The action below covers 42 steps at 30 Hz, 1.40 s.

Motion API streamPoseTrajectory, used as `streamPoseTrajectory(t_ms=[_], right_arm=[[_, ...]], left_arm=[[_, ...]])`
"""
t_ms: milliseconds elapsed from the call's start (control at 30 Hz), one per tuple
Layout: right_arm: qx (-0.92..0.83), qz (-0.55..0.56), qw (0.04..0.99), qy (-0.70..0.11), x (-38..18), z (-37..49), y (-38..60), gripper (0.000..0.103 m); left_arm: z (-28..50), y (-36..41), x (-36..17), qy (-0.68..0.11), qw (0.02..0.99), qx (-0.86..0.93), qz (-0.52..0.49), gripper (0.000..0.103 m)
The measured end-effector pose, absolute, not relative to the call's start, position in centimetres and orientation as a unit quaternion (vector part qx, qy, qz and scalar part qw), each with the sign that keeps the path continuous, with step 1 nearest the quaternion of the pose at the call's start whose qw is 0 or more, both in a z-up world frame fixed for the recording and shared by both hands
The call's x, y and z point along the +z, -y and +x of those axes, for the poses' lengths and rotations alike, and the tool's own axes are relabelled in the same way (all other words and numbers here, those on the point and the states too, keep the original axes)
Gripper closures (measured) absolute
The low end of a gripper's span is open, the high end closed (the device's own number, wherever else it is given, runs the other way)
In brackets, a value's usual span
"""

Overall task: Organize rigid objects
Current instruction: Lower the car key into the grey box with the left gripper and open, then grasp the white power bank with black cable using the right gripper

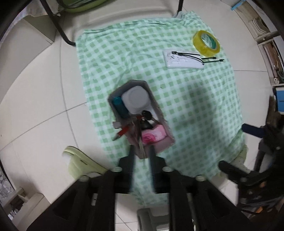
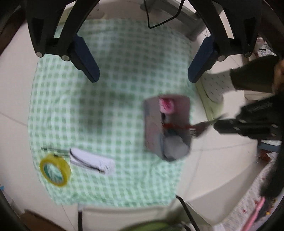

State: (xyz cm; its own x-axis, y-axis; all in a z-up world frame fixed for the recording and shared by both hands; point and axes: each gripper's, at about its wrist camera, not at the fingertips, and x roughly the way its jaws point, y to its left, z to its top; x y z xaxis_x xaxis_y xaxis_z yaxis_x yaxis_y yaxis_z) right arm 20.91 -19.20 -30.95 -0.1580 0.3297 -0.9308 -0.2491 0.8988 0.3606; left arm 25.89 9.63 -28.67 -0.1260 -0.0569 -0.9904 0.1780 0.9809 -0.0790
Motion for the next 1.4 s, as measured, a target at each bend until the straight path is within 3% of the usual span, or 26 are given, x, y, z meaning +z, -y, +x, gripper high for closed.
streamPoseTrajectory(t_ms=[33,67,100,333,400,567,733,967,1167,1400], right_arm=[[0.215,0.014,0.644,-0.734,-31.6,20.6,19.4,0.001],[0.209,0.0,0.643,-0.737,-32.1,20.3,19.5,0.001],[0.204,-0.019,0.643,-0.738,-32.6,20.0,19.6,0.001],[0.19,-0.183,0.668,-0.696,-35.7,19.9,19.9,0.001],[0.194,-0.233,0.658,-0.689,-37.3,20.4,20.2,0.001],[0.184,-0.304,0.649,-0.673,-40.0,23.5,22.6,0.001],[0.182,-0.349,0.666,-0.634,-41.4,28.1,23.6,0.001],[0.235,-0.368,0.66,-0.612,-44.4,33.1,21.2,0.001],[0.275,-0.442,0.637,-0.569,-48.2,35.5,15.6,0.001],[0.308,-0.384,0.618,-0.613,-51.0,38.3,12.2,0.001]], left_arm=[[25.9,-9.5,-28.8,-0.742,0.663,-0.085,0.047,0.053],[25.9,-9.3,-28.9,-0.736,0.669,-0.082,0.058,0.033],[25.8,-9.1,-28.6,-0.728,0.677,-0.081,0.069,0.023],[24.9,-6.7,-25.5,-0.686,0.71,-0.113,0.113,0.013],[24.7,-6.5,-24.4,-0.67,0.724,-0.121,0.116,0.0],[24.5,-8.0,-22.3,-0.649,0.748,-0.128,0.059,0.0],[25.0,-10.6,-24.4,-0.703,0.702,-0.117,-0.007,0.0],[24.6,-11.5,-27.0,-0.723,0.682,-0.076,0.075,0.0],[25.0,-10.5,-27.6,-0.734,0.67,-0.077,0.083,0.0],[25.8,-9.8,-27.1,-0.721,0.68,-0.065,0.116,0.0]])
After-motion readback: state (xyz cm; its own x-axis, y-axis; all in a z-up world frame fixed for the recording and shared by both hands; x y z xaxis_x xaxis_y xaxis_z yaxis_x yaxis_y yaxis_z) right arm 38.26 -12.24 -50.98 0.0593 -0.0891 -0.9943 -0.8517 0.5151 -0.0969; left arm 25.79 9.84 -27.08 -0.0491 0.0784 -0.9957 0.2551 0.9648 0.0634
